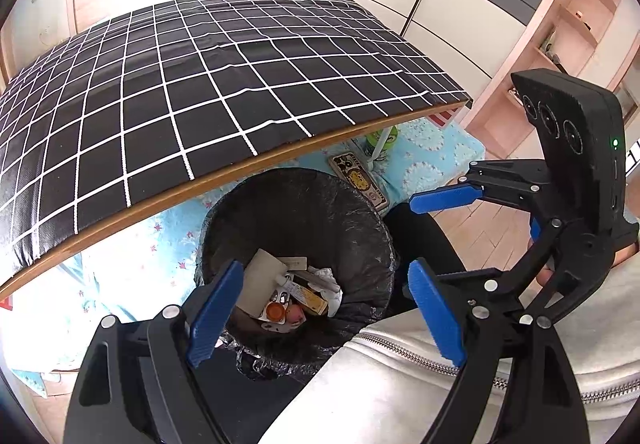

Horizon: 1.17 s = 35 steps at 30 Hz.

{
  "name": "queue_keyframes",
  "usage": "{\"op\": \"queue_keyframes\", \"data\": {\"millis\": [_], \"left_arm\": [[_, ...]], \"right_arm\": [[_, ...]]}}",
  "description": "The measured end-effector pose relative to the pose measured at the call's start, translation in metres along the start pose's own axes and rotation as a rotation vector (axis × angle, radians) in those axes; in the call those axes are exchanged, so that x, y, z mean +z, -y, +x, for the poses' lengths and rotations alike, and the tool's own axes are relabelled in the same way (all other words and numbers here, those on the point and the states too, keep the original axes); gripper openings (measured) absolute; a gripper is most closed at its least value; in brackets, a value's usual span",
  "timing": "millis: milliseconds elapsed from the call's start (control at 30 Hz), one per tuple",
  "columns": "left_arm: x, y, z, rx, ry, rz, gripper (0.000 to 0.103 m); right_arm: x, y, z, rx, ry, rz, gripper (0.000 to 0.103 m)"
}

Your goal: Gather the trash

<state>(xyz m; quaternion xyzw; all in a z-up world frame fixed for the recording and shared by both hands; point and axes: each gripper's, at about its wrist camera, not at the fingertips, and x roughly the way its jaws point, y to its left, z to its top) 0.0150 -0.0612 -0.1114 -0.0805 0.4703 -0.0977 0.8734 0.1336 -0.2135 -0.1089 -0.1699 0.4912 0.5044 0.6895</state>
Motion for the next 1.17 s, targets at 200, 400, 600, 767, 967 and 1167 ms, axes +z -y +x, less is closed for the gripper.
{"op": "queue_keyframes", "data": {"millis": [200,400,600,767,967,1167], "left_arm": [[0.0002,0.0002,-0.0007,-0.001,0.002,0.0,0.081],[-0.0003,0.0003,-0.0025,-0.004,0.006,0.0,0.081],[0.0005,0.0008,-0.003,-0.008,0.008,0.001,0.081],[0.0003,0.0014,-0.0034,-0.013,0.007,0.003,0.082],[0.0005,0.002,-0.0035,-0.016,0.007,0.008,0.081],[0.0009,0.0039,-0.0029,-0.015,0.006,0.012,0.081]], "right_arm": [[-0.0004,-0.0003,-0.0007,0.003,0.004,0.001,0.08],[-0.0008,-0.0003,-0.0013,0.002,0.005,0.001,0.08],[-0.001,-0.0013,-0.0009,0.002,0.005,0.0,0.08],[-0.0006,-0.0035,-0.002,-0.006,0.005,-0.007,0.08],[-0.0003,-0.0042,-0.0033,-0.009,0.005,-0.01,0.08],[0.0001,-0.0039,-0.0031,-0.008,0.004,-0.009,0.08]]}}
